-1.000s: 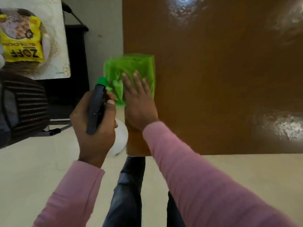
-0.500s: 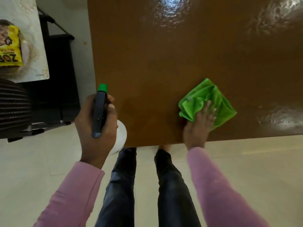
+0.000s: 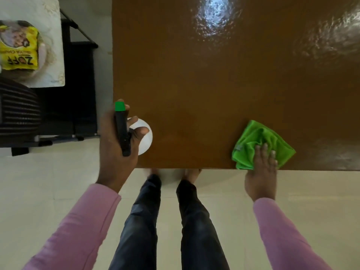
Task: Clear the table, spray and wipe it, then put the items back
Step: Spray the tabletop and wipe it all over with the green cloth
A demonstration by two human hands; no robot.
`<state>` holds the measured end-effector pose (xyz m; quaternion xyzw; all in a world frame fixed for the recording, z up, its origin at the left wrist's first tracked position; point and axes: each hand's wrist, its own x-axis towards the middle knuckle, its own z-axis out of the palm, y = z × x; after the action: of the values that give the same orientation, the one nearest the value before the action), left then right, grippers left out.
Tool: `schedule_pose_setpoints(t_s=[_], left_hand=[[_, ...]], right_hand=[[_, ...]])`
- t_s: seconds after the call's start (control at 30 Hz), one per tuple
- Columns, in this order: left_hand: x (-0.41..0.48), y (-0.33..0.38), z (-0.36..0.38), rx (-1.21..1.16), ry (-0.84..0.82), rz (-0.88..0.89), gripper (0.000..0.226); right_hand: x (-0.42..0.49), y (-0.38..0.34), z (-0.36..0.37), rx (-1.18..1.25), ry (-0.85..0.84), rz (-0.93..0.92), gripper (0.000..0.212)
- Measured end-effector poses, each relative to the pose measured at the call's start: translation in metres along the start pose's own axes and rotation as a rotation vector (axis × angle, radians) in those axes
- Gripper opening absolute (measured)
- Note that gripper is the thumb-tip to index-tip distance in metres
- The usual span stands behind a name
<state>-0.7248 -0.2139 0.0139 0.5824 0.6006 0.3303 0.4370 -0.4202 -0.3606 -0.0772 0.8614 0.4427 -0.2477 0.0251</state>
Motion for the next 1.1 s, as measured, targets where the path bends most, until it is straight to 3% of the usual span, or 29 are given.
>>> schedule_pose_setpoints(t_s=[0.17,0.23,0.3,0.43,0.53,0.63,0.73,0.83,0.9,0.97,1.1], left_hand=[[-0.018,-0.006,0.000,-0.014,-0.027,-0.094,0.060],[-0.021,-0.011,-0.007,0.000,-0.044,-0.124,0.060],[-0.025,-0.020,-0.016,0.014,-0.076,-0.192,0.068],[-0.028,-0.036,-0.032,0.269,-0.165,-0.239,0.082],[-0.028,-0.040,-0.033,0.280,-0.139,-0.220,0.074],[-0.027,-0.040,-0.029,0.281,-0.121,-0.175,0.066],[-0.024,-0.040,-0.028,0.277,-0.090,-0.148,0.066],[-0.022,-0.040,-0.028,0.273,-0.087,-0.144,0.067],[-0.023,-0.040,-0.028,0.263,-0.091,-0.146,0.066],[-0.022,-0.041,-0.029,0.261,-0.097,-0.160,0.066],[-0.018,-0.044,-0.031,0.288,-0.099,-0.146,0.068]], right_hand=[[-0.006,-0.038,-0.028,0.695,0.039,0.204,0.047],[-0.015,-0.074,-0.036,0.861,-0.049,0.219,0.035],[-0.020,-0.109,-0.042,0.935,-0.187,0.168,0.039],[-0.014,-0.159,-0.051,1.132,-0.403,0.053,0.027],[0.002,-0.169,-0.044,1.133,-0.403,0.012,0.024],[0.019,-0.158,-0.023,0.885,-0.376,0.083,0.024],[0.031,-0.147,-0.004,0.584,-0.236,0.166,0.024],[0.028,-0.148,0.004,0.515,-0.128,0.198,0.021],[0.023,-0.147,0.009,0.654,-0.189,0.232,0.017],[0.018,-0.148,0.010,0.838,-0.358,0.264,0.019],[0.018,-0.149,0.009,0.975,-0.629,0.209,0.019]])
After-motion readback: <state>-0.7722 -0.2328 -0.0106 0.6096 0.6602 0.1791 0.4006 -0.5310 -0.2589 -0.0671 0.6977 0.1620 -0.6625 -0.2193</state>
